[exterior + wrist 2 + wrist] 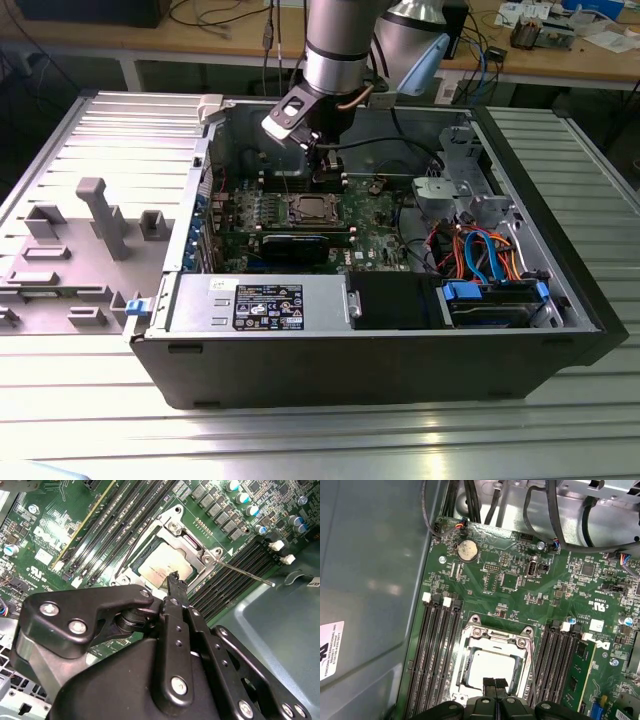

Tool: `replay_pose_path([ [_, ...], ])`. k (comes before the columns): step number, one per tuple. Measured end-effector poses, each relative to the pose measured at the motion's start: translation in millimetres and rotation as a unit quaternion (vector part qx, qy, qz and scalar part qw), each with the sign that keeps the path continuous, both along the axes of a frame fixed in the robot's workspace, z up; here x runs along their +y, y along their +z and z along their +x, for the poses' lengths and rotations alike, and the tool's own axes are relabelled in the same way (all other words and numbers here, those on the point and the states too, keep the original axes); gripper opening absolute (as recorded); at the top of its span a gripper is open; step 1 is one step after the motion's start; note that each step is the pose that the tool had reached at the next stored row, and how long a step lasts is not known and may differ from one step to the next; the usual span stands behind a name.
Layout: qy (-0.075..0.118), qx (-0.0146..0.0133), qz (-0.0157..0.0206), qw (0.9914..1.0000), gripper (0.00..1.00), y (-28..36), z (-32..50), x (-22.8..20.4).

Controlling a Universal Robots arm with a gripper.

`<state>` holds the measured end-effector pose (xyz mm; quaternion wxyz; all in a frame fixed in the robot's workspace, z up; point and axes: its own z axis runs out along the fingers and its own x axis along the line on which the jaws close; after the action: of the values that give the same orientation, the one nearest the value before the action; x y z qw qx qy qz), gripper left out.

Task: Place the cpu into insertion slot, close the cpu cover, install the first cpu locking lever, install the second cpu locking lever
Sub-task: 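Install the first cpu locking lever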

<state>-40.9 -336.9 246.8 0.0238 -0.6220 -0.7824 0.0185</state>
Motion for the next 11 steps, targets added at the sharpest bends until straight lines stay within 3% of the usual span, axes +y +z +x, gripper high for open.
replay_pose_path([
  [11,0.006,0.0,0.0,0.99998,0.11,0.0,0.0,0.0],
])
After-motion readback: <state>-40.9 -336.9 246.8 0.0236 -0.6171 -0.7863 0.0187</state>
